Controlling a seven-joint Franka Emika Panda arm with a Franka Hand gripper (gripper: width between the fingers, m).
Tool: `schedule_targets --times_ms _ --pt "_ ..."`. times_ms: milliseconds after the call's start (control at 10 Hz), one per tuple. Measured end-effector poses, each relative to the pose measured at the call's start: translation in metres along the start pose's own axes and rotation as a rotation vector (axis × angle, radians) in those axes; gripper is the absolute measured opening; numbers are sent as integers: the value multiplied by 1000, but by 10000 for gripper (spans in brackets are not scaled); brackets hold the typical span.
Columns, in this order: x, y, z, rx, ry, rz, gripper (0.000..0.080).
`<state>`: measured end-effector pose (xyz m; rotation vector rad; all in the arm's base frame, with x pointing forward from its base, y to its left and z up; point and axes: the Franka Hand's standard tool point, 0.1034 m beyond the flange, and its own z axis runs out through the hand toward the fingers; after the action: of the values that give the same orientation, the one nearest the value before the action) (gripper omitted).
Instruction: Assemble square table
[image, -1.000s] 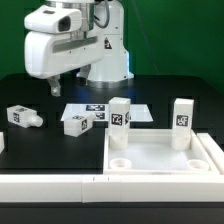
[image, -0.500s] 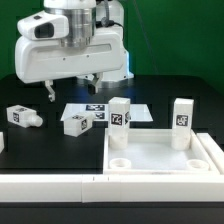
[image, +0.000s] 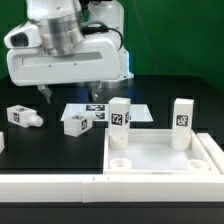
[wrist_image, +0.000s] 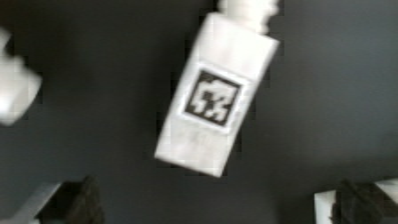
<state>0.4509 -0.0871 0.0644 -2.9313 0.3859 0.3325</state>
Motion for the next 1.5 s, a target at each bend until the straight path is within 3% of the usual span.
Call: schedule_targets --times_ms 100,400,500,600,800,1100,1300,1400,1500 --pt "4 -1 -3 59 -32 90 648" --pt "6 -7 -1 64 -22 239 648" --pt "4 -9 1 81 -39 294 648" --pt "1 -7 6 125 -115 342 648" --pt "7 -2 15 159 -187 350 648" --pt "-9 -6 20 207 -374 311 648" --pt "-6 -6 23 236 -485 288 648" --pt "-12 -2 22 259 -581 274 648" --pt "-2 7 24 272 -639 284 648"
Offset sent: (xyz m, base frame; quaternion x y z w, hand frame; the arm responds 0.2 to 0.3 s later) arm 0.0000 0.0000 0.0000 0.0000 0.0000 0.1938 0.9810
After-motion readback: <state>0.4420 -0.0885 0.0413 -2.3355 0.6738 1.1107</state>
